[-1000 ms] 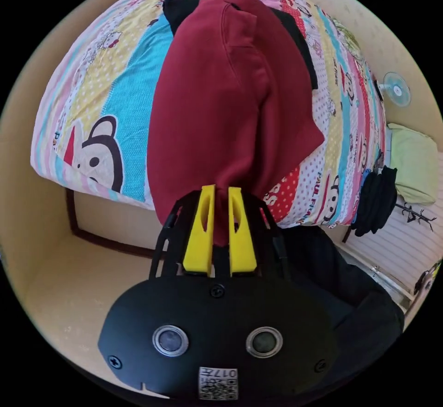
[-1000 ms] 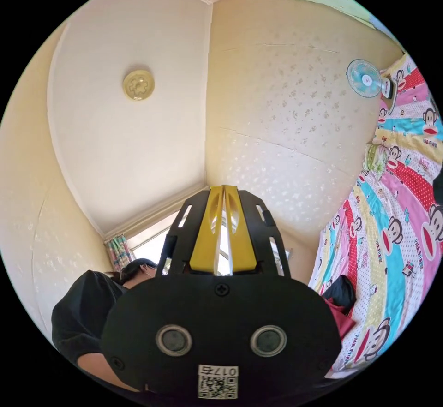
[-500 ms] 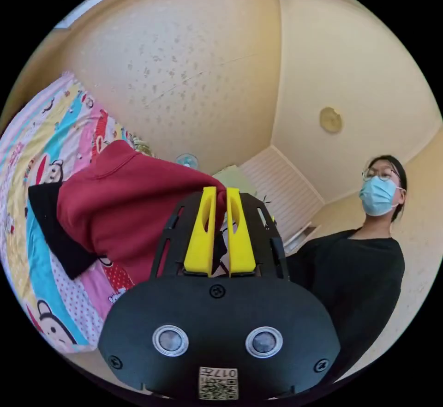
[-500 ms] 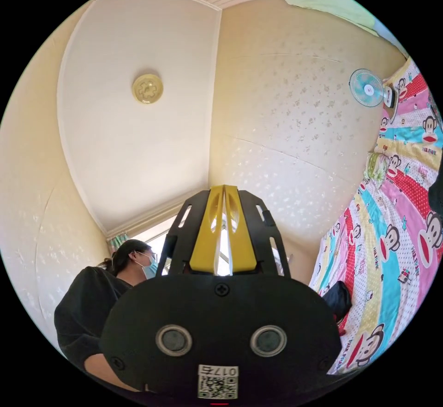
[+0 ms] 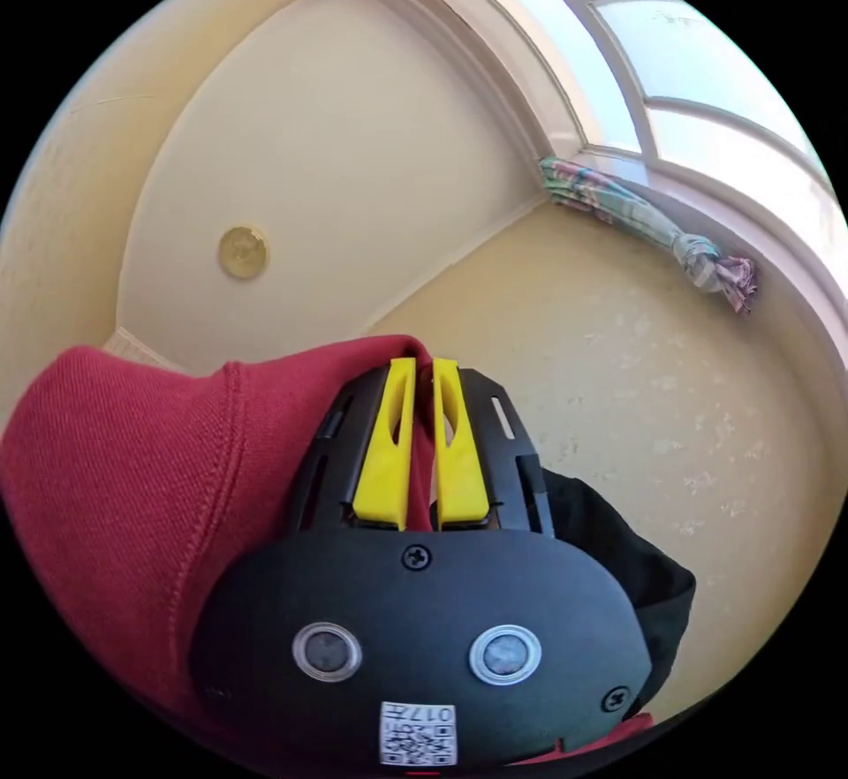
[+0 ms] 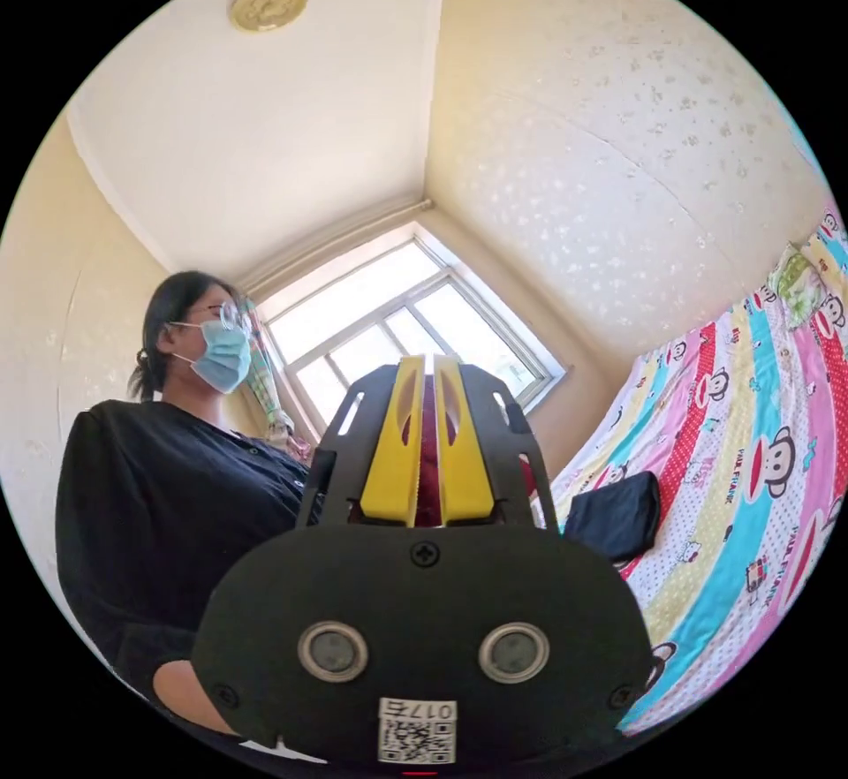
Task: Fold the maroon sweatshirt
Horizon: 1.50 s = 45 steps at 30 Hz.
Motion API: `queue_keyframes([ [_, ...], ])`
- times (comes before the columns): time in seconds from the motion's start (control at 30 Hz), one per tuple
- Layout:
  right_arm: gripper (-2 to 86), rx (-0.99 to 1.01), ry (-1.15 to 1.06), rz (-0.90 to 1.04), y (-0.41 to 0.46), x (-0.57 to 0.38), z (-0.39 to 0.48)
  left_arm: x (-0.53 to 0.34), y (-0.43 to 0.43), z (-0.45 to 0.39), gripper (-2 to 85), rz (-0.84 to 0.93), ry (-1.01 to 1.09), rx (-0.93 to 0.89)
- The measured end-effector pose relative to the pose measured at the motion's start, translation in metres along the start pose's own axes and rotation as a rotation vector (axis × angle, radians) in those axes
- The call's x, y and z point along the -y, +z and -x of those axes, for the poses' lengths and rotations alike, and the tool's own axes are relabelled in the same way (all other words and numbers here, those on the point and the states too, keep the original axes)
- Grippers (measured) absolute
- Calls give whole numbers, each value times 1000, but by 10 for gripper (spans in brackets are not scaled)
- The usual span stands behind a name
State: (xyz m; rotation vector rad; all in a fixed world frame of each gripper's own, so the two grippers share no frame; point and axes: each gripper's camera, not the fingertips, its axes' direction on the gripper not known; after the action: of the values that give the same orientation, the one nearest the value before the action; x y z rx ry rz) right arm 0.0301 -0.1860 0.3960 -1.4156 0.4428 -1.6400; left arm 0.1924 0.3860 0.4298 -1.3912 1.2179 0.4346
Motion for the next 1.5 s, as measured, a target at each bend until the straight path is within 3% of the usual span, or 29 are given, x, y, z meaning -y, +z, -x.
queue_keyframes([
  [0.2,131,-56,-84,128,29,6,29,-68,116,54,35,167,-167,-217],
  [0.43,187,-222,-139,340,44,-25,37,-130,164,77,33,136,-268,-333],
  [0.57,188,-6,-27,301,29,-33,51,-145,163,86,32,113,-306,-336],
  [0.8,74,249,-28,391,11,-33,87,-162,148,114,32,25,-373,-321],
  [0.93,58,423,158,425,-17,-26,91,-143,118,91,33,-2,-278,-197],
  [1.03,43,369,119,357,-50,-15,121,-130,101,83,34,7,-238,-78],
  [1.13,38,210,74,377,-72,13,160,-115,86,79,38,50,-219,91],
  [1.2,36,-48,59,352,-93,53,198,-107,72,76,40,49,-222,209],
  [1.37,37,-384,-152,155,-133,150,324,-97,8,70,41,-104,-291,477],
  [1.47,35,-451,-310,127,-130,190,405,-81,-16,50,41,-47,-232,742],
  [1.5,35,-500,-361,129,-124,198,433,-76,-19,41,40,2,-231,910],
])
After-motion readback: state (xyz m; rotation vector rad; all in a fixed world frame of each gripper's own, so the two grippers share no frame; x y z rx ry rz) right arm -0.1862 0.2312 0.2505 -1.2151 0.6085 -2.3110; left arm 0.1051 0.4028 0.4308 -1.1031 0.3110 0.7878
